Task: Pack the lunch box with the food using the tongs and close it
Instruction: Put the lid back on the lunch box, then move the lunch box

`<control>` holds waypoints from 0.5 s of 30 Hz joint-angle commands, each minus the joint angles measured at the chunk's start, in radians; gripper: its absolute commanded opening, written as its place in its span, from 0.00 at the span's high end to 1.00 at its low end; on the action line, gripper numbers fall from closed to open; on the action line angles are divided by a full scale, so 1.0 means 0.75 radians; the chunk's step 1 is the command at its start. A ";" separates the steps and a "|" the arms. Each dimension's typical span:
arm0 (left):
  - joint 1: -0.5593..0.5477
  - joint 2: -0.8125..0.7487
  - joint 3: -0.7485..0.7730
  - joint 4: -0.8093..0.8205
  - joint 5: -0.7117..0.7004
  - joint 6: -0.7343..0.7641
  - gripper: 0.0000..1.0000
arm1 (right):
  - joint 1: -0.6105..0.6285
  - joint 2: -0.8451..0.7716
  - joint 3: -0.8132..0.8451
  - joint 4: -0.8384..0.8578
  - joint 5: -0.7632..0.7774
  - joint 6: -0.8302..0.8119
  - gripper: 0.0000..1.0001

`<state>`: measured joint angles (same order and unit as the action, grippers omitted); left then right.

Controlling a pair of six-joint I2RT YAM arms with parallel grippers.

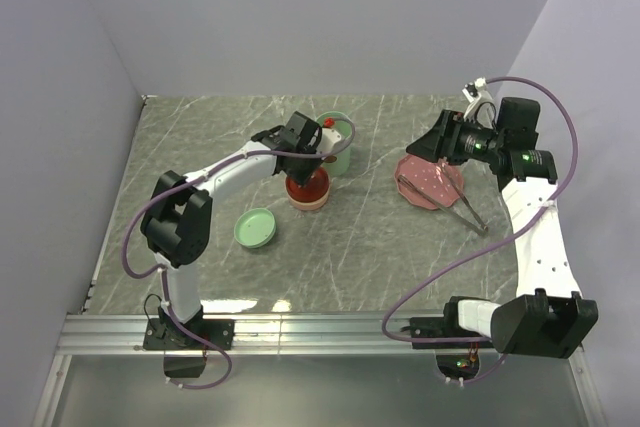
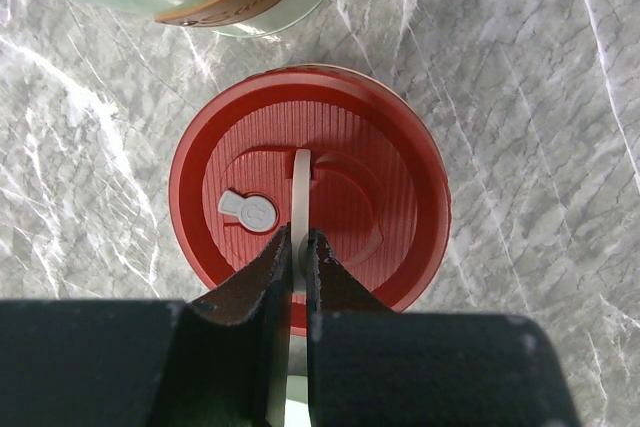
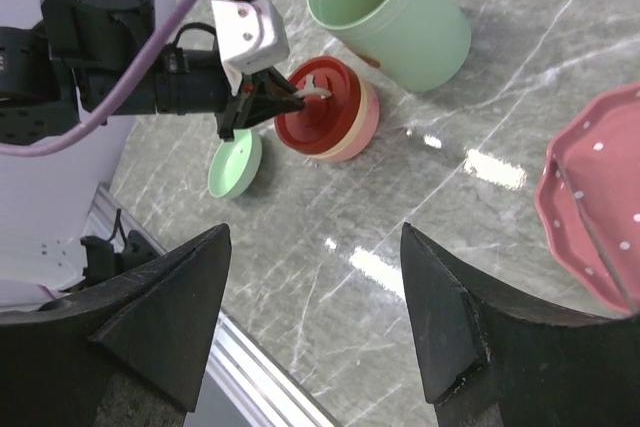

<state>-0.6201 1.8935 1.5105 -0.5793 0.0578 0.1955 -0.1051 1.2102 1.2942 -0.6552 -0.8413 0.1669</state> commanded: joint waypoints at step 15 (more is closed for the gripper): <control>-0.069 0.050 -0.055 -0.082 0.042 0.079 0.91 | -0.013 -0.002 -0.022 0.027 -0.050 0.005 0.26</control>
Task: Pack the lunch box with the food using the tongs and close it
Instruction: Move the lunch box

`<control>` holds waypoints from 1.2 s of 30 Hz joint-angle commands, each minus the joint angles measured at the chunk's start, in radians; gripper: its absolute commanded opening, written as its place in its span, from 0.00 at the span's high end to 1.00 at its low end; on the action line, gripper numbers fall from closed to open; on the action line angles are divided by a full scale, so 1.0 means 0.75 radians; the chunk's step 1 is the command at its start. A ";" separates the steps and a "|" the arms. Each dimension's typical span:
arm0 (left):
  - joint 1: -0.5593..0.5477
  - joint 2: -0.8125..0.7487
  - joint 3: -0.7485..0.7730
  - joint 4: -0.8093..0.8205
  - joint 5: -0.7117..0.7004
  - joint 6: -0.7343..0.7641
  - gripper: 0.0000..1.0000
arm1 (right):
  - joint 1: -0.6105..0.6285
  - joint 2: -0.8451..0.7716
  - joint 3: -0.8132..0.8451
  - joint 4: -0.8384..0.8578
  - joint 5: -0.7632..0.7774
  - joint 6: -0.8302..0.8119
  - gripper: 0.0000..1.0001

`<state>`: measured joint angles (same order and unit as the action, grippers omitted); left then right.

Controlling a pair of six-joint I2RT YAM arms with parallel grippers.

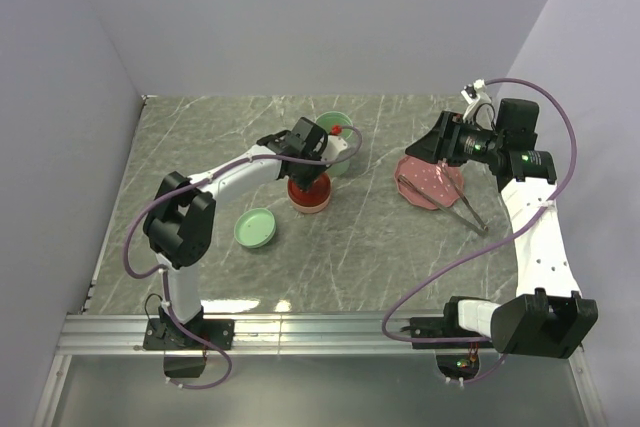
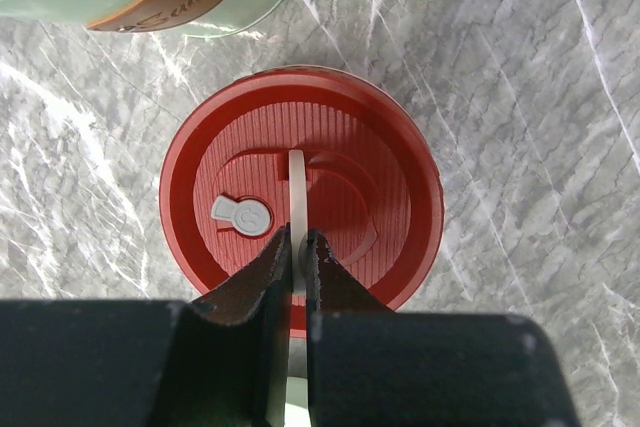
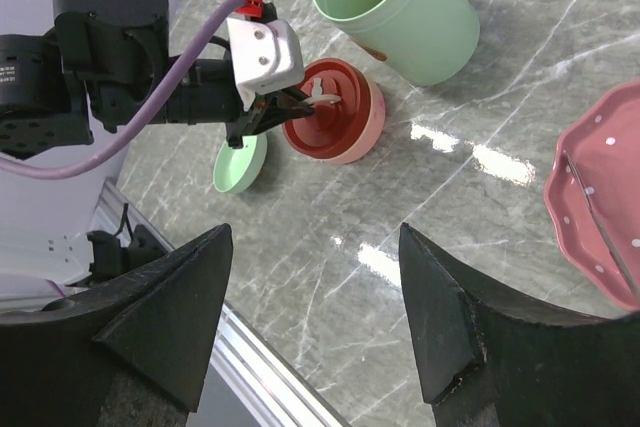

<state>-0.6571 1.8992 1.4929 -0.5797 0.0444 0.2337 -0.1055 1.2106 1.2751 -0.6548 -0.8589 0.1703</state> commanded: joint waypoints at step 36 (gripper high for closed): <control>0.500 0.014 -0.085 -0.186 -0.055 0.216 0.91 | -0.029 -0.011 0.016 -0.025 -0.025 -0.051 0.26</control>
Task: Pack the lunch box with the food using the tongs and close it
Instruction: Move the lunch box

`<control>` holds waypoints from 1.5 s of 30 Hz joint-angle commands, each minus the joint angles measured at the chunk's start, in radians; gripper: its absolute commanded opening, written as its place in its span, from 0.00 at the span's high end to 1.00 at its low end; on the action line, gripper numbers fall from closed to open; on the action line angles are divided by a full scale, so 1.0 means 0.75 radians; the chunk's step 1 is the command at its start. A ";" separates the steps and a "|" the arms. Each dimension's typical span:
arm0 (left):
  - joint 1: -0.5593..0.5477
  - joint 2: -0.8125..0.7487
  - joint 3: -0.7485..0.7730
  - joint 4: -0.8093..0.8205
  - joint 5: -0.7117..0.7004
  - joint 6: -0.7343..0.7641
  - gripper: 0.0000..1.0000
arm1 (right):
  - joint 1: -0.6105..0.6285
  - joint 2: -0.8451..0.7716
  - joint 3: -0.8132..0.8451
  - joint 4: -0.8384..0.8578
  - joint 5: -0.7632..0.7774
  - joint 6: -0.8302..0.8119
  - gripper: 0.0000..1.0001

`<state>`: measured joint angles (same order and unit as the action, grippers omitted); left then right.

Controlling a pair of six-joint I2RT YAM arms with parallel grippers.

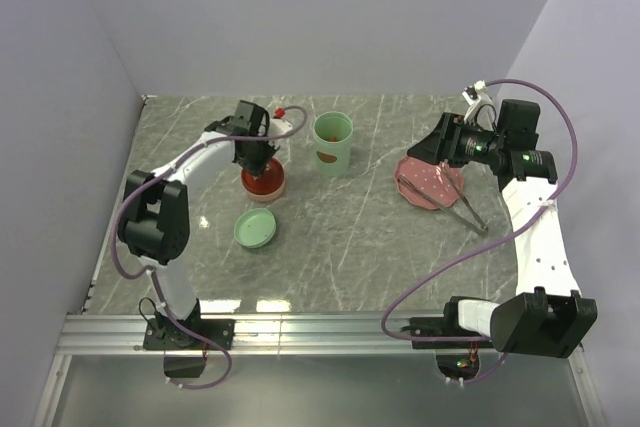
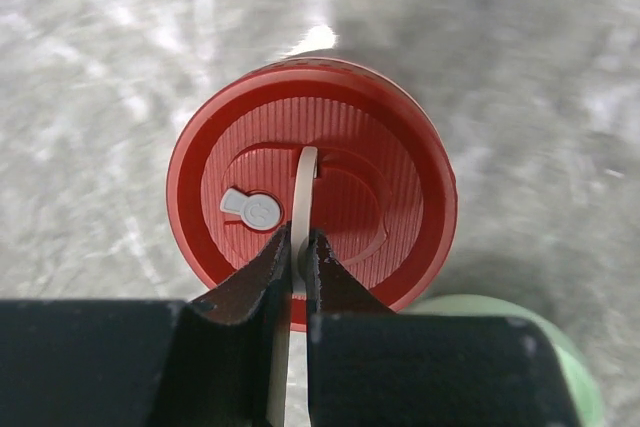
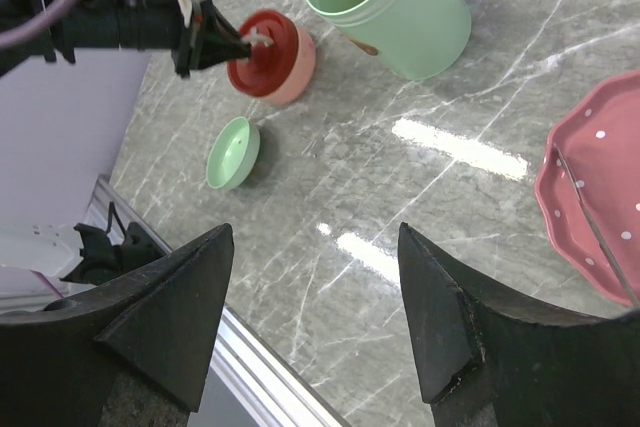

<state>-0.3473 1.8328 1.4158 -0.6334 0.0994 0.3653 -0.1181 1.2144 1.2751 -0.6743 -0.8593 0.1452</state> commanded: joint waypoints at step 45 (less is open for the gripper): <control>0.238 0.097 0.342 -0.336 0.209 -0.017 0.57 | -0.012 -0.016 0.004 -0.009 -0.090 -0.032 0.26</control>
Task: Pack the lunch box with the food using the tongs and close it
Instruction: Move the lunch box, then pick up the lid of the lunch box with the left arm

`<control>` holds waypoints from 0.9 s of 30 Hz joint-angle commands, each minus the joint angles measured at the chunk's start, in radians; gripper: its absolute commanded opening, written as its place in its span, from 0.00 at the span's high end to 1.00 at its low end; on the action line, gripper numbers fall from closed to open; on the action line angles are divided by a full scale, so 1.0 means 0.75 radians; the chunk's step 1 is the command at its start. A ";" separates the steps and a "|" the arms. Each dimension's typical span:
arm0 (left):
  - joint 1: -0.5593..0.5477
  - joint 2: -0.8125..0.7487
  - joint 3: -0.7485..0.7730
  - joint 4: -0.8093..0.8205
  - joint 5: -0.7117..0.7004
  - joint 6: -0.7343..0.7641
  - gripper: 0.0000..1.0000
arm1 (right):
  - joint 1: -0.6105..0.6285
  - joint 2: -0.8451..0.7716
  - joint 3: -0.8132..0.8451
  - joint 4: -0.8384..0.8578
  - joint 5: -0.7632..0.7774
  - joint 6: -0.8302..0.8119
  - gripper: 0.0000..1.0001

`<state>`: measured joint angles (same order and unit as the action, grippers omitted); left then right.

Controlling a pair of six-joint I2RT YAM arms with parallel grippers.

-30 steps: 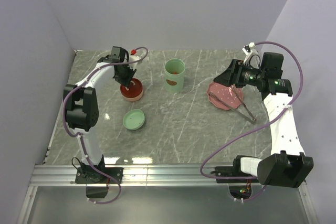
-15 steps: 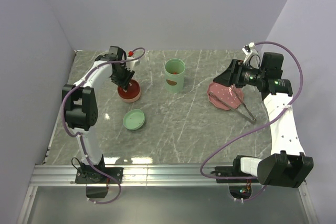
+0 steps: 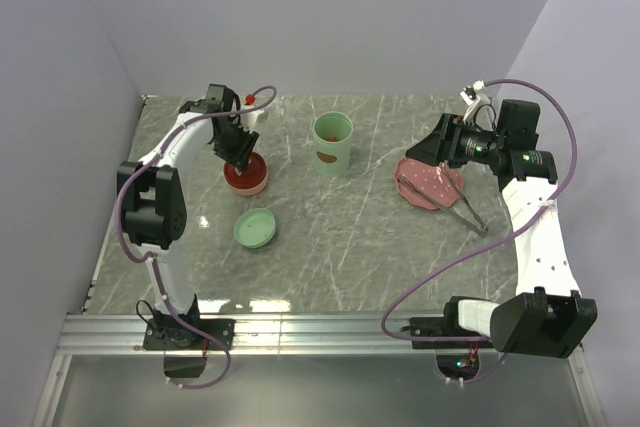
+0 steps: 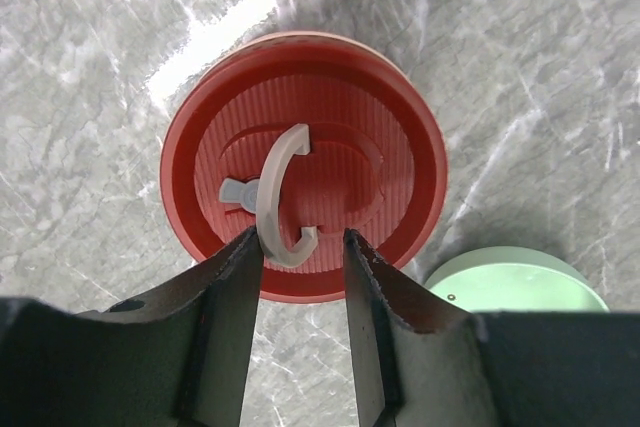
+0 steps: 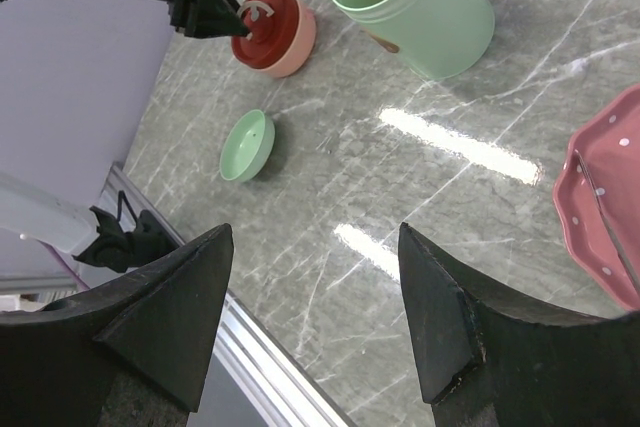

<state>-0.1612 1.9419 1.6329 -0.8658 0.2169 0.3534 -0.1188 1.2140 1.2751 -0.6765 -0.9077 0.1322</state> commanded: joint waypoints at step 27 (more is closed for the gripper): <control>-0.057 -0.493 -0.170 0.068 0.331 -0.048 0.45 | 0.355 0.062 0.028 0.033 0.361 -0.340 0.27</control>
<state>-0.2008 1.6390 1.5517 -0.8623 0.4046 0.3275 0.0906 1.2488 1.2751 -0.7067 -0.7765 -0.0742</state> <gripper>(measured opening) 0.543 0.730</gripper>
